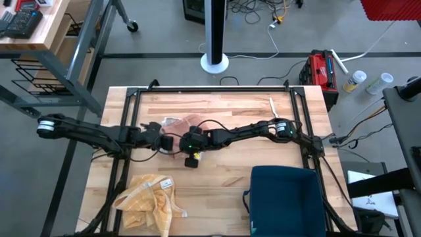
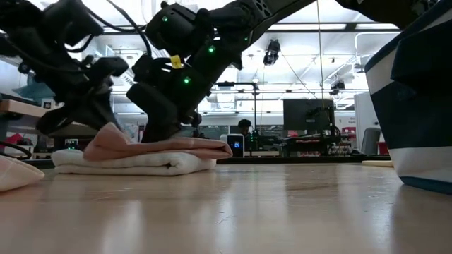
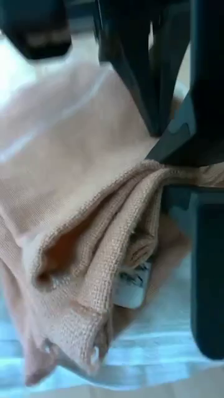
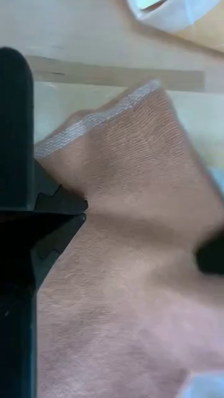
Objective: Fold towel
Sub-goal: Fold the brown towel
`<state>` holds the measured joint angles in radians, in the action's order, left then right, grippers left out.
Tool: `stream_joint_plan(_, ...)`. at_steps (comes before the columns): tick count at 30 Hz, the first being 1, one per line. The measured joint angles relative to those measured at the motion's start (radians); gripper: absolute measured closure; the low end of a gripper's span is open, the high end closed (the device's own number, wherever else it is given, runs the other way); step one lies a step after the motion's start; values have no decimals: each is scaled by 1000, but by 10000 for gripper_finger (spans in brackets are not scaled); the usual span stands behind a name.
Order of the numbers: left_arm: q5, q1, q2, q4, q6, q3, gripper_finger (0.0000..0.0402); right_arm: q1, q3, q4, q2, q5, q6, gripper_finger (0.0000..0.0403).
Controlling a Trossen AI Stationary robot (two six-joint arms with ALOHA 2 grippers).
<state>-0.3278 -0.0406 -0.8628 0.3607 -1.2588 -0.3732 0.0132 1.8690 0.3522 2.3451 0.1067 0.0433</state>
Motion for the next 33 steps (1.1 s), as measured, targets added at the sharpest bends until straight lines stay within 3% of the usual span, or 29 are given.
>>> stream_joint_plan(4, -30, 0, 39, 41, 34, -22, 361, 0, 3, 3, -1, 2, 10, 403)
stream_joint_plan(12, -118, 3, 100, 297, 47, -60, 391, 0, 4, 12, -11, 1, 10, 403)
stream_joint_plan(20, -287, 21, 82, 349, 46, -17, 368, 0, 4, 22, -15, -1, 22, 403)
stream_joint_plan(26, -286, 24, 58, 363, 19, -12, 366, 0, 2, 59, -16, 26, 43, 403)
stream_joint_plan(33, -217, 25, 79, 407, 13, -24, 348, -17, 1, 102, -59, 25, 61, 403)
